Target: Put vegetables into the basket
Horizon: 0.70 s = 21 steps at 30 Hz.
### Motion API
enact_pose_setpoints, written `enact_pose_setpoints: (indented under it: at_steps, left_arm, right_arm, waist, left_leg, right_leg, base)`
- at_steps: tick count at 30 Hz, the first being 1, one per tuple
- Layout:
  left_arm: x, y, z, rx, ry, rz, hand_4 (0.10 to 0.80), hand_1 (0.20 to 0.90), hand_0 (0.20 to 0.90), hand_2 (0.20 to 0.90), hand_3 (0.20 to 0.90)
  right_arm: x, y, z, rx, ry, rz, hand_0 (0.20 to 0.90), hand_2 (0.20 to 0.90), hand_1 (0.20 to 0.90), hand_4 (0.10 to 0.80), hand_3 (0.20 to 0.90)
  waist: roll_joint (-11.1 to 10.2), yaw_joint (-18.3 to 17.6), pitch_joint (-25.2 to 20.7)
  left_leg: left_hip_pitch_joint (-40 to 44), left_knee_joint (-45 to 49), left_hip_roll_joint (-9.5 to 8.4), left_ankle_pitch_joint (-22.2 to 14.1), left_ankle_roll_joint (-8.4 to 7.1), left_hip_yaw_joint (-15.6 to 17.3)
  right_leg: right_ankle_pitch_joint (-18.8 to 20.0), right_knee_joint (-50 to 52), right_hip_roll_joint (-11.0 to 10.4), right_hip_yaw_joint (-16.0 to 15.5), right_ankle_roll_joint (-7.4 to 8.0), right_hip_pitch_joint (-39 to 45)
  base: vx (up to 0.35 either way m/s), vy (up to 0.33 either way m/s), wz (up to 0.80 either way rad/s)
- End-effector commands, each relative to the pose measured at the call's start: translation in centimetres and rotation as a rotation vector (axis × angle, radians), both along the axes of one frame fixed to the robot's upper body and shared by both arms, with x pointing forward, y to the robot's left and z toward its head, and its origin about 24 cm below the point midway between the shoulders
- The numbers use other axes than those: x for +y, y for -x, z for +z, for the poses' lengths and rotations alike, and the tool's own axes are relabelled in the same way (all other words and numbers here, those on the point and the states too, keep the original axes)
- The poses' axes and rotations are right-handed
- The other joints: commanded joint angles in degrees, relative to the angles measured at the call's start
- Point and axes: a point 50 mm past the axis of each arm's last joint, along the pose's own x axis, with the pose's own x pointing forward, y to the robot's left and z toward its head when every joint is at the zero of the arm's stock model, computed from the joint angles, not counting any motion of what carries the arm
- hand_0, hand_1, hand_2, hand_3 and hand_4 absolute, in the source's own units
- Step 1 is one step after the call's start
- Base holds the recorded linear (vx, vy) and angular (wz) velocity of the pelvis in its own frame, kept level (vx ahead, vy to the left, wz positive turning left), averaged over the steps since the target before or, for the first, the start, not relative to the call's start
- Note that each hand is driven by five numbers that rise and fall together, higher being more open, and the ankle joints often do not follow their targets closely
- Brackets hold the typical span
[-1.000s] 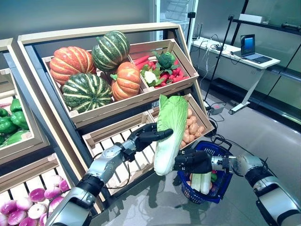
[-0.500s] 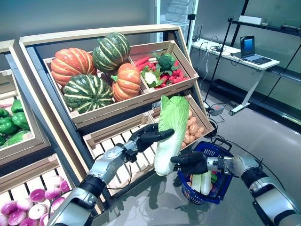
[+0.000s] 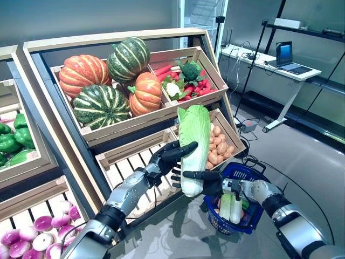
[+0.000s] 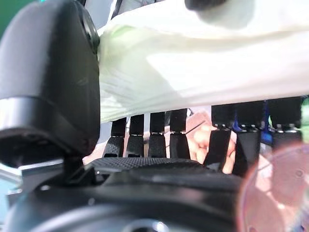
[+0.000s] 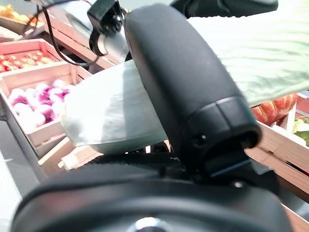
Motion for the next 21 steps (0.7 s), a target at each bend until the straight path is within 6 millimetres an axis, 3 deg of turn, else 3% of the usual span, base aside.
enact_pose_setpoints:
  at_steps: [1,9,19,20,21]
  left_arm:
    - [-8.6,-0.7,8.8,-0.326,0.377,-0.290,0.400,0.300,0.300,0.300,0.300]
    - [-8.6,-0.8,8.7,-0.319,0.347,-0.294,0.400,0.300,0.300,0.300,0.300]
    - [-7.1,-1.1,8.3,-0.333,0.276,-0.272,0.400,0.300,0.300,0.300,0.300]
    - [-6.8,-1.2,8.2,-0.331,0.253,-0.280,0.524,0.486,0.486,0.486,0.486]
    - [-6.6,-1.2,8.1,-0.326,0.240,-0.281,0.762,0.844,0.844,0.844,0.844]
  right_arm:
    - [2.4,-4.9,4.7,-0.160,-0.078,-0.128,0.300,0.300,0.300,0.400,0.300]
    - [2.0,-5.3,5.2,-0.193,-0.046,-0.127,0.300,0.300,0.300,0.400,0.300]
    - [-0.5,-5.3,5.0,-0.206,0.038,-0.148,0.300,0.300,0.300,0.400,0.300]
    - [-1.1,-5.2,4.8,-0.203,0.049,-0.157,0.300,0.300,0.300,0.400,0.300]
    - [-1.4,-5.2,4.8,-0.200,0.053,-0.160,0.300,0.300,0.300,0.400,0.300]
  waist:
    - [-1.22,1.33,-0.44]
    - [-1.16,1.19,-0.36]
    - [-1.29,1.00,-0.49]
    - [-1.31,1.00,-0.48]
    - [-1.29,1.00,-0.50]
  left_leg:
    - [-0.85,0.06,-4.00,-3.84,3.37,-0.69]
    - [-0.69,0.06,-4.01,-4.00,3.30,-0.99]
    - [-0.64,0.06,-3.91,-3.90,3.29,-0.77]
    - [-0.61,0.06,-3.87,-3.88,3.29,-0.69]
    - [-0.62,0.06,-3.85,-3.84,3.27,-0.63]
  right_leg:
    - [-2.04,0.77,0.83,3.15,-3.34,0.73]
    - [-2.06,0.77,0.77,3.15,-3.29,0.83]
    - [-1.99,0.73,0.82,3.36,-3.23,0.79]
    - [-1.92,0.72,0.82,3.31,-3.21,0.79]
    - [-1.89,0.72,0.82,3.31,-3.18,0.77]
  base:
    - [0.000,0.000,0.00]
    - [0.000,0.000,0.00]
    - [0.000,0.000,0.00]
    - [0.000,0.000,0.00]
    - [0.000,0.000,0.00]
